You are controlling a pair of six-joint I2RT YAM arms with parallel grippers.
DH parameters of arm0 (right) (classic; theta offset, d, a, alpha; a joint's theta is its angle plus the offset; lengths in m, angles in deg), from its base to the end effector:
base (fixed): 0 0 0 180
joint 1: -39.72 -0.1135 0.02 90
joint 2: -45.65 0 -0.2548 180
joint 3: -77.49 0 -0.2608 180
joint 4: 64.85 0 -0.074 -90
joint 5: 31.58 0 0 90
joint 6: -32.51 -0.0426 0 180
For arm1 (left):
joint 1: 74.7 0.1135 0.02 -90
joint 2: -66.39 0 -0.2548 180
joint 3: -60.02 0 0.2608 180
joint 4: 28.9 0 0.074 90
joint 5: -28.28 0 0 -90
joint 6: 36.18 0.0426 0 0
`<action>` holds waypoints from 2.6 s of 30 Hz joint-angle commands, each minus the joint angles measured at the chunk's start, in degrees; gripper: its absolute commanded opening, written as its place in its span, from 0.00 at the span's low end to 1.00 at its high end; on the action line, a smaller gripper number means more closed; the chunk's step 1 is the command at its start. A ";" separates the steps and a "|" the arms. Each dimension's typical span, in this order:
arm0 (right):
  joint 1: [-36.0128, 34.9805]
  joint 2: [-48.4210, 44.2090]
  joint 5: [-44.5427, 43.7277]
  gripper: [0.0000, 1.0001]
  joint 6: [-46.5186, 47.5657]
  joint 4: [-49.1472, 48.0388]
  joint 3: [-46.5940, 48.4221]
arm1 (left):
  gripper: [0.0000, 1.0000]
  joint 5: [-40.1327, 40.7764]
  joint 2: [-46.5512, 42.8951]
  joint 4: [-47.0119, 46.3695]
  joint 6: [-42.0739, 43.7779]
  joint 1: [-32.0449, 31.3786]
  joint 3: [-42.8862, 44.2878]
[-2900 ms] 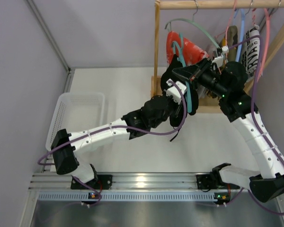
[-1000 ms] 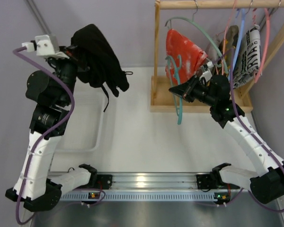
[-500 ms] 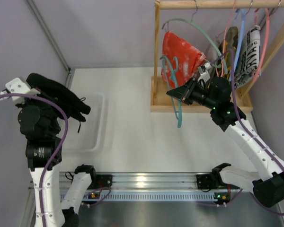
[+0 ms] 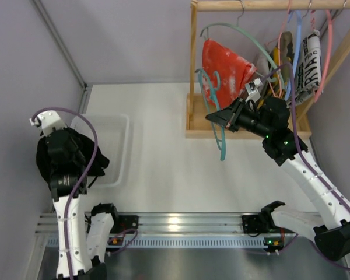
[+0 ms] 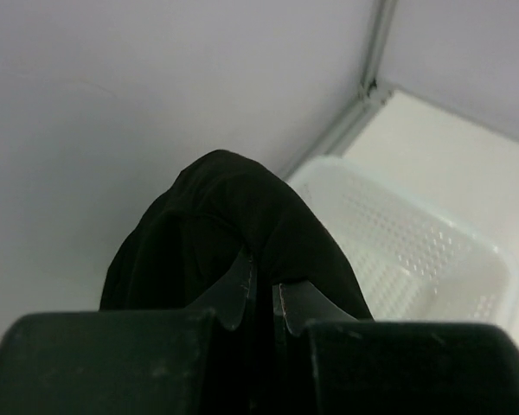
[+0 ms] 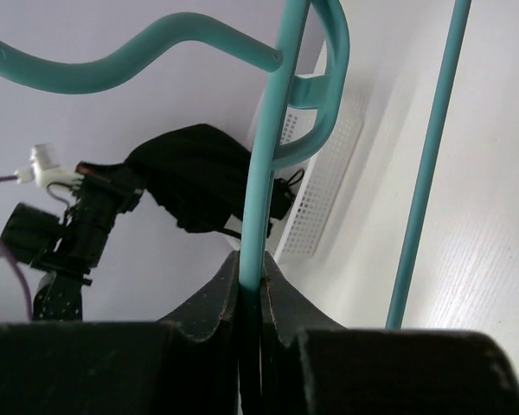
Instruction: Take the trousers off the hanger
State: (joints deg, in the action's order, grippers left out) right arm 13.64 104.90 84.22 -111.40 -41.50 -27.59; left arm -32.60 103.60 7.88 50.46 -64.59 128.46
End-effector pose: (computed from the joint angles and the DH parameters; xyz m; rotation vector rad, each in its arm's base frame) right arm 0.2183 0.1275 0.3879 0.0863 1.9061 1.3795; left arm 0.1448 0.0469 0.3920 -0.5748 1.5794 0.5116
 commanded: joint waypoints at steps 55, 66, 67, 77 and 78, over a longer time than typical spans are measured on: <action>-0.54 29.96 -8.58 0.00 9.08 6.31 49.90 | 0.98 -50.22 3.22 -8.10 -0.33 0.17 2.17; 1.30 40.15 -9.19 0.00 11.81 5.07 63.35 | 0.98 -50.22 -0.56 -8.10 -0.60 0.17 -1.34; 1.48 40.77 -8.93 0.00 12.25 4.64 63.88 | 0.98 -50.13 -0.74 -8.10 -0.77 0.17 -1.61; 2.97 46.22 -7.79 0.00 13.13 4.81 64.86 | 0.98 -50.13 -1.18 -7.67 -2.09 0.17 -2.14; 2.97 46.49 -7.61 0.00 12.69 4.81 64.24 | 0.98 -50.04 -1.18 -7.40 -2.09 0.17 -2.22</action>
State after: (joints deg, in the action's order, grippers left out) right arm 15.84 150.32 76.83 -99.44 -33.02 35.80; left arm -81.86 102.90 2.51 49.19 -64.61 126.49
